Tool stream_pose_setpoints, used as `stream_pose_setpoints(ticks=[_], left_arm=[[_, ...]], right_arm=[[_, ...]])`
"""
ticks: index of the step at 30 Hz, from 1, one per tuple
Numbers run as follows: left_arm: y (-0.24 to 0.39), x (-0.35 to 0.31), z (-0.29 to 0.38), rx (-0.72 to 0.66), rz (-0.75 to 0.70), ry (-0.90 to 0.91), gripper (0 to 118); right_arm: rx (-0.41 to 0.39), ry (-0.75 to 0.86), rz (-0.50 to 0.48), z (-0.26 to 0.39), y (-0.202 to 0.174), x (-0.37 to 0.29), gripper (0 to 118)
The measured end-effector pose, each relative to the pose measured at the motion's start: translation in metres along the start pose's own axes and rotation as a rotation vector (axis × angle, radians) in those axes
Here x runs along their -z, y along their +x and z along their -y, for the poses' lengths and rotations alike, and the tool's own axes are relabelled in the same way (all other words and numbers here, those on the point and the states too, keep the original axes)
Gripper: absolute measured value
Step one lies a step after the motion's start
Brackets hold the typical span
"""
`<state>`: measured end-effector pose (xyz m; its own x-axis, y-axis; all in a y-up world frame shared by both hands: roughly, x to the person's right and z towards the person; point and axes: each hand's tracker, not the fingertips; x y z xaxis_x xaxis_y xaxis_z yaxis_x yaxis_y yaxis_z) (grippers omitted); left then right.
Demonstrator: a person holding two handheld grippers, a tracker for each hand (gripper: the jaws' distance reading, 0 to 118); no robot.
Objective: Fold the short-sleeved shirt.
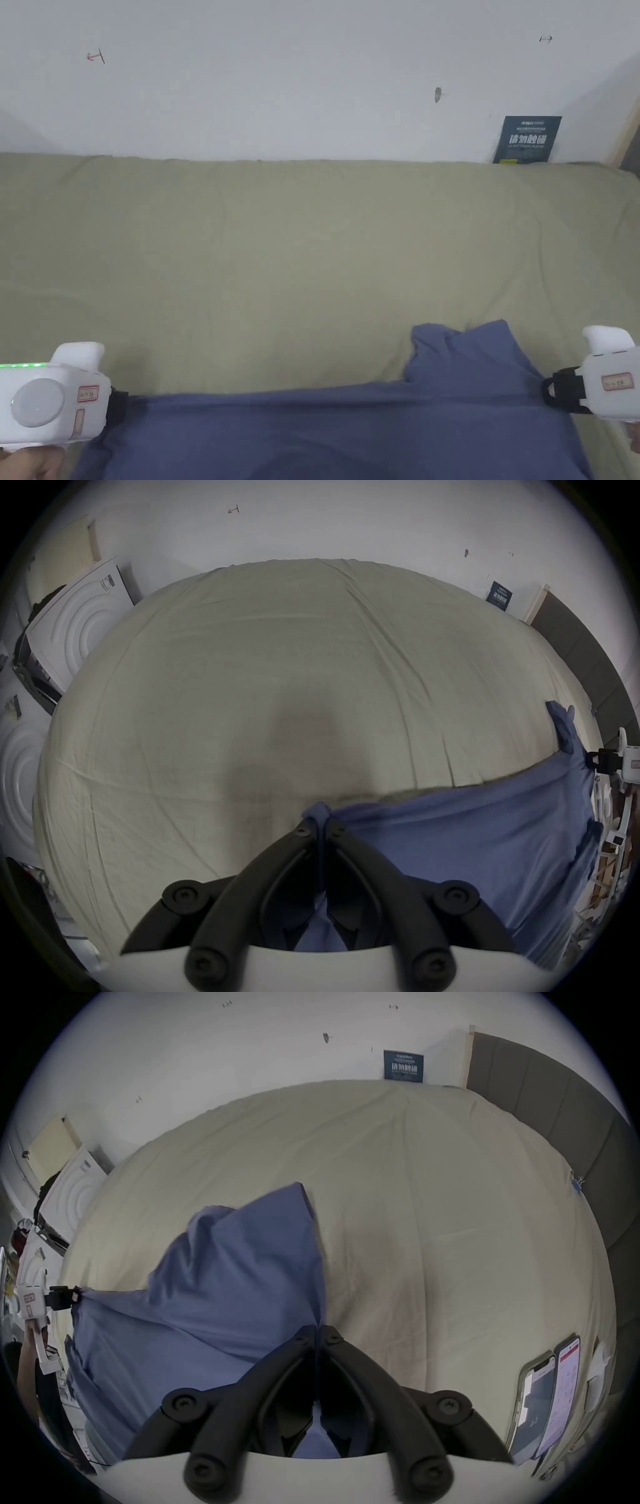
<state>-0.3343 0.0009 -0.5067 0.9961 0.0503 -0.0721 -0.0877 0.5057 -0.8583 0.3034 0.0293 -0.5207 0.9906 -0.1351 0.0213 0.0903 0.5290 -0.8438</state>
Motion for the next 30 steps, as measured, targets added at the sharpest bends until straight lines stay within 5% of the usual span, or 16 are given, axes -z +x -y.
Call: stream_pose_setpoints(ticks=[9, 11, 17, 18, 30], left_arm=[[-0.017, -0.076, 0.042, -0.002, 0.030, 0.086, 1], [-0.017, -0.094, 0.059, 0.003, 0.032, 0.100, 1], [-0.021, -0.141, 0.115, -0.004, 0.052, 0.134, 1], [-0.022, -0.148, 0.125, -0.005, 0.057, 0.141, 1], [-0.031, -0.151, 0.215, -0.042, 0.105, 0.075, 1]], right_arm=[[0.011, 0.109, -0.088, 0.050, -0.014, -0.096, 4], [0.031, 0.104, -0.103, 0.051, 0.018, -0.089, 4], [0.028, 0.129, -0.134, 0.101, 0.035, -0.120, 4], [0.009, 0.134, -0.141, 0.122, 0.014, -0.135, 4], [0.068, 0.049, -0.151, 0.217, 0.029, -0.145, 4]])
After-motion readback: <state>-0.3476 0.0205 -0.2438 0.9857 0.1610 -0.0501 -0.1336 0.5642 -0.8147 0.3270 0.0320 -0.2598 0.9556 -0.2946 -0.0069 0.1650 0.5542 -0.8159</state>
